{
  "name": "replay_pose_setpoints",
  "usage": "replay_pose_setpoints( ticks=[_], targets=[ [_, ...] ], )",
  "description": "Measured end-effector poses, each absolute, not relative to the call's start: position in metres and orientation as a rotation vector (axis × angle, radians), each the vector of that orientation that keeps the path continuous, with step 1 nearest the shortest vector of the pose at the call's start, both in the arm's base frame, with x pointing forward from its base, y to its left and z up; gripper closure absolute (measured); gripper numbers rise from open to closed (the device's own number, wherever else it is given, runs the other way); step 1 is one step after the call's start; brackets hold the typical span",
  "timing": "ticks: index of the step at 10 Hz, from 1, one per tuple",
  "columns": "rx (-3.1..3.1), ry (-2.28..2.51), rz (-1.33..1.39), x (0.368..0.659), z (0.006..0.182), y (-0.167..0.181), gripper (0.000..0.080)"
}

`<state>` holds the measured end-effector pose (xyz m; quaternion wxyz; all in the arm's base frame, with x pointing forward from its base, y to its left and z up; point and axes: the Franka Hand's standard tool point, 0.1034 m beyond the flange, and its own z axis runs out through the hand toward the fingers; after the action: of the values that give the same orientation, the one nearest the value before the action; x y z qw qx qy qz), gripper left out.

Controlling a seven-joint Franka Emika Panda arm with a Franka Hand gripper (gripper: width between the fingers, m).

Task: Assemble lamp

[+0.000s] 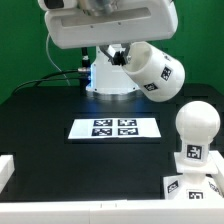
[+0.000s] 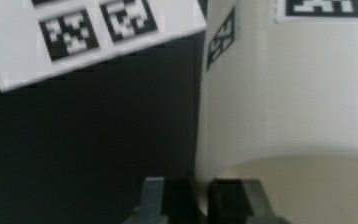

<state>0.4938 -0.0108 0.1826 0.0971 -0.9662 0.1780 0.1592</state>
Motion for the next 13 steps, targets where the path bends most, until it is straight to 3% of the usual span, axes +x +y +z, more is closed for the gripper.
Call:
replay_pose_setpoints(
  ticks=[2,6,10,13],
  targets=[
    [-2.894,0.528,0.293,0.500,0.184,-0.009,0.0774],
    [-3.192,0.217,-0.107,0.550,0.262,-0.009,0.0774],
    [-3.174,0.305,-0.530,0.560,0.263,0.003,0.0774],
    [-3.174,0.305,-0.530,0.560,0.263,0.003,0.0774]
  ],
)
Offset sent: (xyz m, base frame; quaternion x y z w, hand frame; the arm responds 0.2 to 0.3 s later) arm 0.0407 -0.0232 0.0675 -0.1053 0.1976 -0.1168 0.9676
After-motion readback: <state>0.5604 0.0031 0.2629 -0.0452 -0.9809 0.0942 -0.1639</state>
